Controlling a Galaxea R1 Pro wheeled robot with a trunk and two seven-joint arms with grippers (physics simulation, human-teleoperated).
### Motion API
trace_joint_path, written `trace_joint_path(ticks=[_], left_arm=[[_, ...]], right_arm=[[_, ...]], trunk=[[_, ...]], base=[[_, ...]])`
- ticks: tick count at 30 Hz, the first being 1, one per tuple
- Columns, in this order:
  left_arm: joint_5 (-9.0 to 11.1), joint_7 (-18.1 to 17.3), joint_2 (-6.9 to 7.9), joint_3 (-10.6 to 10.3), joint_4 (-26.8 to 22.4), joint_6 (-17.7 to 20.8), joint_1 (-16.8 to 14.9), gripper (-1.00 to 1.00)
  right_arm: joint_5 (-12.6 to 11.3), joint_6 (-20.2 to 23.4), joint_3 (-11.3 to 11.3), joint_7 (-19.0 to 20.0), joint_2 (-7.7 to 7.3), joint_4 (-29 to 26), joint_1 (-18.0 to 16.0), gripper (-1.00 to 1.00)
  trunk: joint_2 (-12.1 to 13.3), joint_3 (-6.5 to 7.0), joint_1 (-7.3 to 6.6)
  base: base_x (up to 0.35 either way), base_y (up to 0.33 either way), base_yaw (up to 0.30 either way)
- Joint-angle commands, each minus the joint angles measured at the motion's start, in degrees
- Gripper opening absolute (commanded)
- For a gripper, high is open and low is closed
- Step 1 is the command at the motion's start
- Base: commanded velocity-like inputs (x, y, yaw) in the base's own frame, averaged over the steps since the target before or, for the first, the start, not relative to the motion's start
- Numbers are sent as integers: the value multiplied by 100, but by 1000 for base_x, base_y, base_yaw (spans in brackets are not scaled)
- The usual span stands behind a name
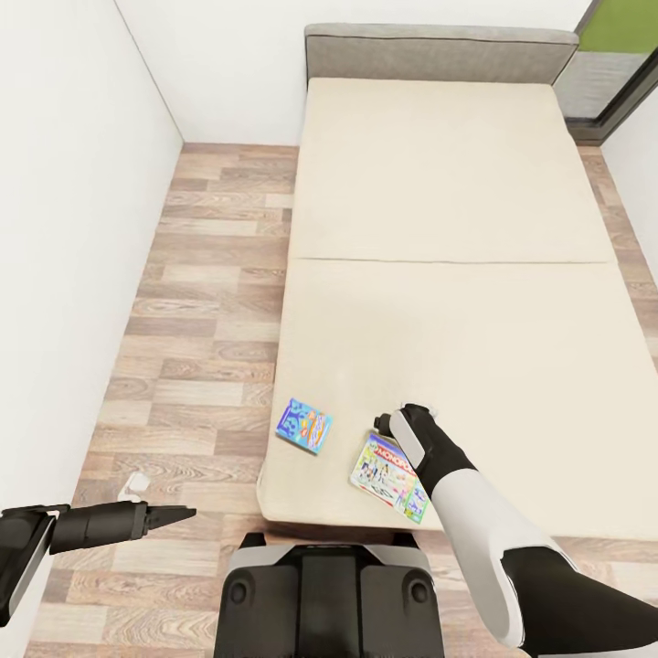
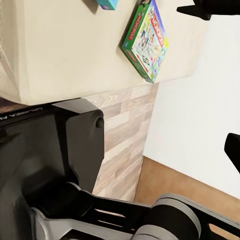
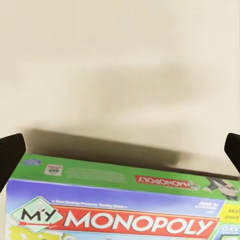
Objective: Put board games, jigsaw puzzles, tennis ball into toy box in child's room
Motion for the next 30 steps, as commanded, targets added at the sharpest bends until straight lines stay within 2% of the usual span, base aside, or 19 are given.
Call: trace_joint_path(ticks=[1,23,30], left_arm=[[-1,-22,0,1,-2,58,-1,100],[-1,-17,-1,-6,-2,54,-1,100],[-1,-16,-1,-7,-2,54,-1,100]], right_arm=[[-46,-15,4,-43,1,-9,0,100],[-40,-134,5,-43,-13,-11,35,100],[-43,-135,5,-43,-14,-11,38,100]], trunk=[[-9,-9,3],[-9,-16,3],[-9,-55,3]], base=[[0,0,0],[0,0,0],[0,0,0]])
